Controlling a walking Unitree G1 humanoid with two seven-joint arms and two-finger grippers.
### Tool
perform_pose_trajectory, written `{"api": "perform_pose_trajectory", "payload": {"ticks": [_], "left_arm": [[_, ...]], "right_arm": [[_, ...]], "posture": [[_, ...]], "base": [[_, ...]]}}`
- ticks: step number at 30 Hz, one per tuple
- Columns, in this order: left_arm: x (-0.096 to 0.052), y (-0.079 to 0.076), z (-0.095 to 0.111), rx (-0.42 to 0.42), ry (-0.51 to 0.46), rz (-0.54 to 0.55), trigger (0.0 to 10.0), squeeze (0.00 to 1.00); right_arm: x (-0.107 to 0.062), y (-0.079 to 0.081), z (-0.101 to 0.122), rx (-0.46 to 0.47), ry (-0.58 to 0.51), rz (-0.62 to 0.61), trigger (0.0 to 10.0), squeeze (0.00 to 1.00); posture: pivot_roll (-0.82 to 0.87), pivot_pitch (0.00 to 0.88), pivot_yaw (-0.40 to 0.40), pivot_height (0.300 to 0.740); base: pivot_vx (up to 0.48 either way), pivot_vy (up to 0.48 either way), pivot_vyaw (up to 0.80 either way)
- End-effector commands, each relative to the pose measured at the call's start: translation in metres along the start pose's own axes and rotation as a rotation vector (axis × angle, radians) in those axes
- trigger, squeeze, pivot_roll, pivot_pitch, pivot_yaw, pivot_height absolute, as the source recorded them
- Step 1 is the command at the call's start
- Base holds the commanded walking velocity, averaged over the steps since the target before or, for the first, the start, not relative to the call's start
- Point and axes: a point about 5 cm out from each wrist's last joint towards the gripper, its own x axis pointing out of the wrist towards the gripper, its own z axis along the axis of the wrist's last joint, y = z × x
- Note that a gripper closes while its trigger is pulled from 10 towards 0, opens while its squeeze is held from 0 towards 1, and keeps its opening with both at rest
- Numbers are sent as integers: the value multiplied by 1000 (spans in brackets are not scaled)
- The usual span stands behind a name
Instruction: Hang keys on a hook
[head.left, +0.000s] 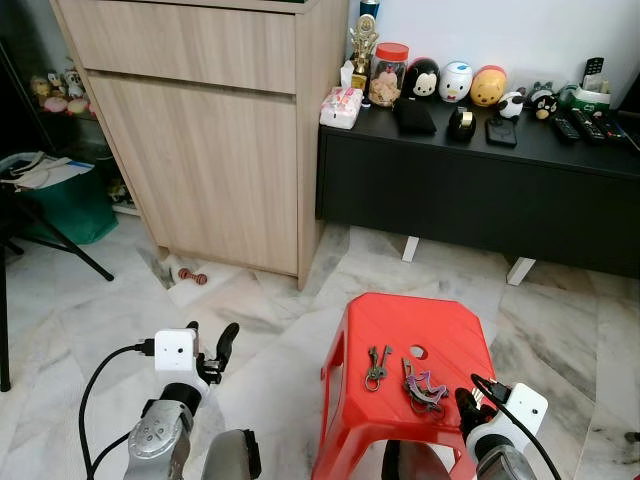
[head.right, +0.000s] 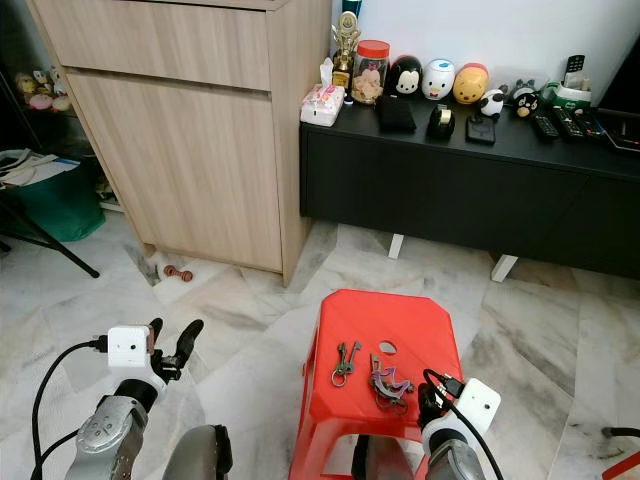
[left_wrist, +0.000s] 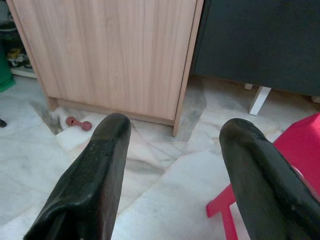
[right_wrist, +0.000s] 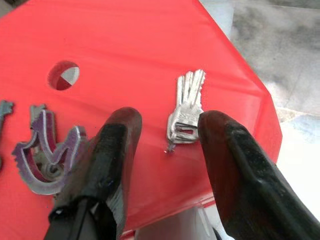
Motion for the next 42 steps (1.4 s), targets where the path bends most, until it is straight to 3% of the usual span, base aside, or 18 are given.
{"api": "perform_pose_trajectory", "payload": {"ticks": [1,11,28,42], "left_arm": [[0,0,-1,28,8,-4,10000,0],[4,-1,2,38,-4,-14,10000,0],[3,0,1,38,1,-8,10000,0],[2,-1,-1,38,6,-6,10000,0]], "right_arm": [[0,-6,2,1,-4,-23,10000,0],[1,-12,-2,-14,23,-17,10000,0],[2,-4,-7,-93,38,38,10000,0],[3,-4,-8,-101,37,38,10000,0]], "posture": [[38,6,-87,588],[39,4,-87,588],[36,5,-88,588],[34,5,-89,588]], "base": [[0,0,0],[0,0,0],[0,0,0],[0,0,0]]}}
